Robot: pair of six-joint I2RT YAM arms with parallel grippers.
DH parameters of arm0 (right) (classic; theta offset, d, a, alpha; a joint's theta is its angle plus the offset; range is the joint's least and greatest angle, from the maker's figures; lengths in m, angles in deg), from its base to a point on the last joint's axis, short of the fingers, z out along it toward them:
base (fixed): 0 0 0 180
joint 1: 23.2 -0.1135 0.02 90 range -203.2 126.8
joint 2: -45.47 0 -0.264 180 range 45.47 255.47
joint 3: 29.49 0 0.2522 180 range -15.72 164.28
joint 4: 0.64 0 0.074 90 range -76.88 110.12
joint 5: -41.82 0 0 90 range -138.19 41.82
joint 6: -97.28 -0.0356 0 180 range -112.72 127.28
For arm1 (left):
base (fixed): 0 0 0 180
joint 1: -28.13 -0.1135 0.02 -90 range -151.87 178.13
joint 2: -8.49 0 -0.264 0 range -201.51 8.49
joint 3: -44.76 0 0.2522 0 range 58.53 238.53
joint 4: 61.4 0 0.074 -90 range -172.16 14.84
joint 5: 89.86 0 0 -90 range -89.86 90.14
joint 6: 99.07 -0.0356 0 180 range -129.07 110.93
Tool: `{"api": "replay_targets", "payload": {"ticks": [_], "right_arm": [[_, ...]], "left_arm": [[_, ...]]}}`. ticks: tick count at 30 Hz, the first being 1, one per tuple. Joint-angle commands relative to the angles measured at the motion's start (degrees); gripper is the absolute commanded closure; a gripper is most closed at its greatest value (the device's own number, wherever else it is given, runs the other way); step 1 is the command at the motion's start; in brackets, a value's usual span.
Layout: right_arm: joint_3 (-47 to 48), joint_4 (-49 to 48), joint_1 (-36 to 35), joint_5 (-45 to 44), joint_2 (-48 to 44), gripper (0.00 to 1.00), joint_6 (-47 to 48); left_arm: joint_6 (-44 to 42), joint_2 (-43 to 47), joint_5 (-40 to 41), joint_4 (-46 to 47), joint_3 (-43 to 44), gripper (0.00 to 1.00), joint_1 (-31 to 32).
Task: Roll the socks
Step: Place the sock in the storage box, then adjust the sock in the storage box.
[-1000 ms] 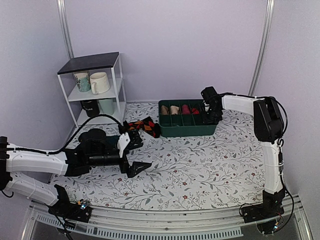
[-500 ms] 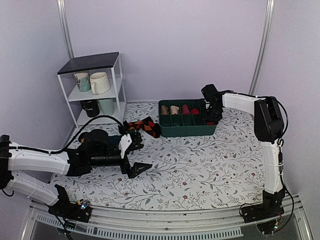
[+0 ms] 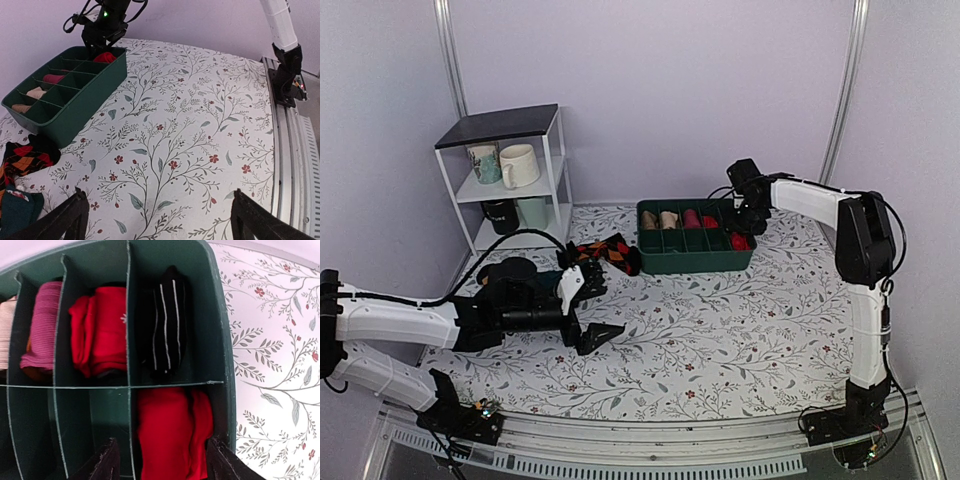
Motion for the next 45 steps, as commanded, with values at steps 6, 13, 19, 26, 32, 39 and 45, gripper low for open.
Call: {"api": "replay_targets", "payload": {"ticks": [6,13,19,26,32,39,45], "right_arm": [[-4.0,-3.1,0.0,2.6,-8.8,0.37,-0.1],[-9.0,-9.8,0.1,10.0,-12.6,0.48,2.4],[-8.2,-10.5,1.4,12.1,-9.5,0.81,2.4],[-8.2,-10.0,2.1,10.7,-6.5,0.88,2.1],[-7.9,-8.9,2.2,12.0,-4.3,0.89,3.1],[-11.9,-4.8,2.2,10.1,-5.3,0.90,2.3],[-15.6,-4.0,2.1,9.1,-6.1,0.91,0.8]], "left_arm": [[-0.3,-0.4,1.9,-1.7,1.7,0.01,-0.7],[0.0,-1.0,3.0,-2.5,2.9,0.01,-0.8],[1.0,-1.3,2.7,-4.2,3.8,0.01,-0.8],[0.9,-0.9,3.1,-4.1,3.3,0.00,-0.7],[0.3,-1.3,2.9,-3.8,2.7,0.00,-0.7],[0.1,-0.9,3.0,-2.8,1.6,0.00,-0.8],[-0.1,-1.3,3.2,-2.3,1.1,0.01,-0.8]]}}
